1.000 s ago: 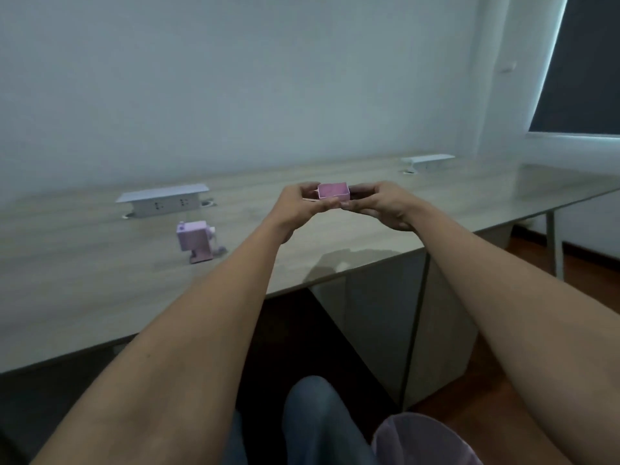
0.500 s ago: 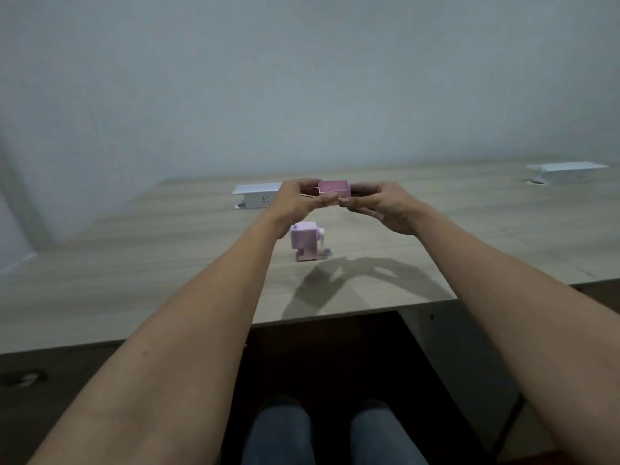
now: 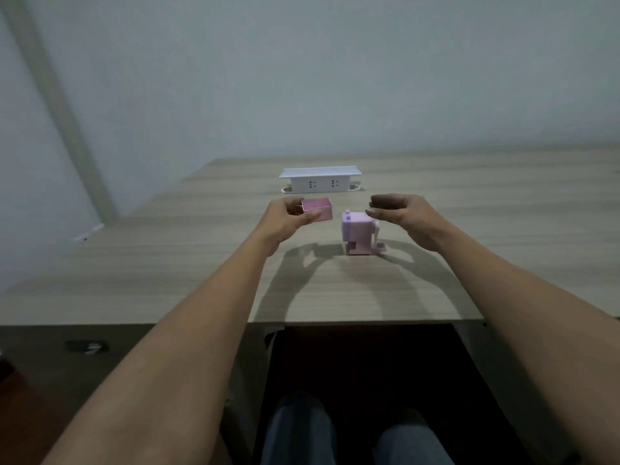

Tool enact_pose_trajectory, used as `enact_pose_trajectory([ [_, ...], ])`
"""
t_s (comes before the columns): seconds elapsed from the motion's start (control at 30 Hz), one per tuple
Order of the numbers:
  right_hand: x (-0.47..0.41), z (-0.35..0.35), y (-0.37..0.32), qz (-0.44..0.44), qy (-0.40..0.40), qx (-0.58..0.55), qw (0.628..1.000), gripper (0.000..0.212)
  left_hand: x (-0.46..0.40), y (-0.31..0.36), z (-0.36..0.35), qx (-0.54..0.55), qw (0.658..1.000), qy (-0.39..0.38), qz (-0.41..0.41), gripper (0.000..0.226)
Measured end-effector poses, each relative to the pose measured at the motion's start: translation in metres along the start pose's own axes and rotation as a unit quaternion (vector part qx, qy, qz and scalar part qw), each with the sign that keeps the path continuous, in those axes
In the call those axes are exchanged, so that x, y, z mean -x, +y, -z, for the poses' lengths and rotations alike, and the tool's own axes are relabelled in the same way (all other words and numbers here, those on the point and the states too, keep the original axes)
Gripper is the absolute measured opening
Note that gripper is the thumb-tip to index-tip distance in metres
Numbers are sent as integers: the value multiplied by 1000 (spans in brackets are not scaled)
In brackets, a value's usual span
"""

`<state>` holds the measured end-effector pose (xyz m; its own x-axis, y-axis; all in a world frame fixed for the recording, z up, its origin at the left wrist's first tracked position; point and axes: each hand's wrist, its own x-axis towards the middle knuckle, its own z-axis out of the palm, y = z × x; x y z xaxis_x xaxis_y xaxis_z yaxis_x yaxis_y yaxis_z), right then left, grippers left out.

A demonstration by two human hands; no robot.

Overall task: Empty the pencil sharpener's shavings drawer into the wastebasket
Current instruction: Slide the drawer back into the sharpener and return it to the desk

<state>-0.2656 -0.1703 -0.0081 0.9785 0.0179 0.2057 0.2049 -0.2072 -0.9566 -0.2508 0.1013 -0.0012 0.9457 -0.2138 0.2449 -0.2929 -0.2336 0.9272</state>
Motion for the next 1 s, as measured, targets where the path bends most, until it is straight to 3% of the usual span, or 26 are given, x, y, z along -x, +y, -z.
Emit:
enact_pose_trajectory([
  [0.13,-5,-5,13,-11,-23,9,1000,63,-1,-28,-2,-23,998,1,63,41],
  [0.3,-6,-4,15,-11,-50,16,999,54,-1,-45,-13,-13,994,-18,106,29],
  [0.53,-7,-5,24,-14,-37,-10,999,51,-4,-48,-30,-39,994,-55,84,30],
  [0.77,-9,-2,26,-17,-46,-19,999,52,-7,-50,-38,-18,995,-61,71,46],
  [1.0,-12,0,27,-24,-58,-30,998,50,-4,-50,-40,5,994,-87,62,40],
])
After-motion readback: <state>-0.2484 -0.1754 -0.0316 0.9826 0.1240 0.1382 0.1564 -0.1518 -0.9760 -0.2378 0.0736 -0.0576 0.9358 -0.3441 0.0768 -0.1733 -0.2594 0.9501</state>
